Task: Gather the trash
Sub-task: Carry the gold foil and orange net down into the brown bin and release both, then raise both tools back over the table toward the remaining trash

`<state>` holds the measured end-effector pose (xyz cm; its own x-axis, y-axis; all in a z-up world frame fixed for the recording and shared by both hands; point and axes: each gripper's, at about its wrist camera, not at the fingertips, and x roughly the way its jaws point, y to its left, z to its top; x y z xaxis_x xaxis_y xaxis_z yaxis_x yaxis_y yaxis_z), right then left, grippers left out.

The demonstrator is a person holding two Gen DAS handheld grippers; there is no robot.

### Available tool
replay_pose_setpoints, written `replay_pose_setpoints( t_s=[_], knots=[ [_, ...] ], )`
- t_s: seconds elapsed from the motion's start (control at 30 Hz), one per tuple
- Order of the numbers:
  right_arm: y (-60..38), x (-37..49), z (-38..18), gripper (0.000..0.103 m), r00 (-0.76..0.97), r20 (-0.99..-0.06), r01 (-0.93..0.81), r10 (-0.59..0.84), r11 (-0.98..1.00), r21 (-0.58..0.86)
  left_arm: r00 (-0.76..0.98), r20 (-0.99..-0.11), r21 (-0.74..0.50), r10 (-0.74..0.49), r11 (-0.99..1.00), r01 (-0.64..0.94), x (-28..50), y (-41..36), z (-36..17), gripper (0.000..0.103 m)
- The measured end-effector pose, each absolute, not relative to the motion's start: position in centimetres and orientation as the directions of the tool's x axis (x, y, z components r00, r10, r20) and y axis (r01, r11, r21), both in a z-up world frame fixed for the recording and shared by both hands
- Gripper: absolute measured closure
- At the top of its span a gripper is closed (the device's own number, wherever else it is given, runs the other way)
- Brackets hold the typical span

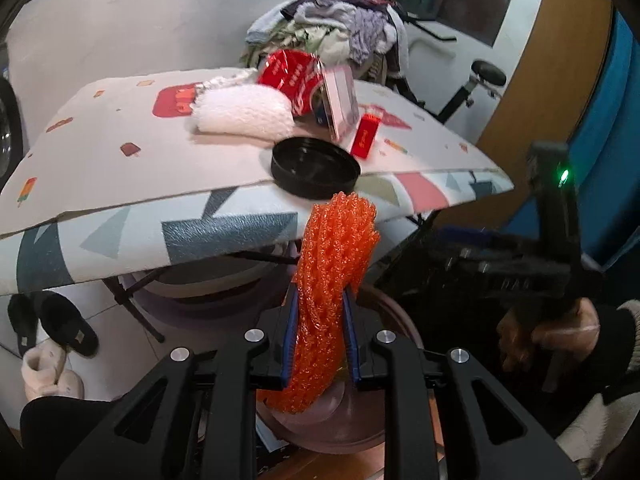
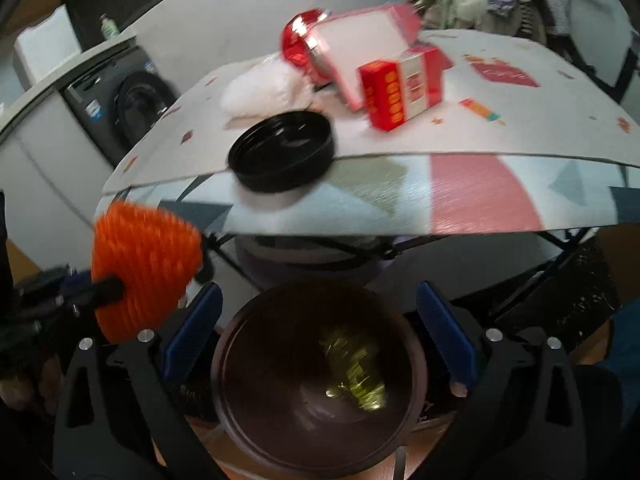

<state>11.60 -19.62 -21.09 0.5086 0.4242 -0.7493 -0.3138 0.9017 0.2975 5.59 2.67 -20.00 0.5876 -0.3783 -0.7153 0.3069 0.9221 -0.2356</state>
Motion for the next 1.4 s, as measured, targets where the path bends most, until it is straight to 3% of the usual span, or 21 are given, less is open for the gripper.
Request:
replay_pose_setpoints(
  t_s=[0.43,0.5,0.57,0.73,1.2,1.4],
  knots=[
    [-21.8,12.5,-21.3,0.006,0.545,-0.746,-0.219,0.383,0.924,0.314,0.488,-0.796,-0.180,-0.357,0.910,0.373,6.8,-0.3,-22.5,0.079],
    [-21.8,12.5,-21.3,0.006,0.544,-0.746,-0.217,0.384,0.923,0.317,0.488,-0.791,-0.188,-0.369,0.905,0.381,6.8,-0.3,-22.4,0.071],
    [-21.9,12.5,-21.4,0.006,0.543,-0.747,-0.213,0.385,0.923,0.320,0.494,-0.790,-0.186,-0.362,0.910,0.371,6.8,-0.2,-22.3,0.043],
    [-22.2,12.6,-21.5,0.006,0.541,-0.749,-0.203,0.383,0.923,0.326,0.549,-0.763,-0.188,-0.341,0.930,0.317,6.7,1.0,-21.5,0.025],
    [-21.8,12.8,-21.7,0.006,0.533,-0.768,-0.193,0.354,0.935,0.297,0.602,-0.756,-0.146,-0.258,0.962,0.229,6.8,2.3,-21.0,0.020],
    [-21.8,13.3,-20.9,0.006,0.534,-0.788,-0.172,0.307,0.952,0.254,0.637,-0.735,-0.134,-0.233,0.971,0.200,7.0,2.8,-20.0,0.008]
  ],
)
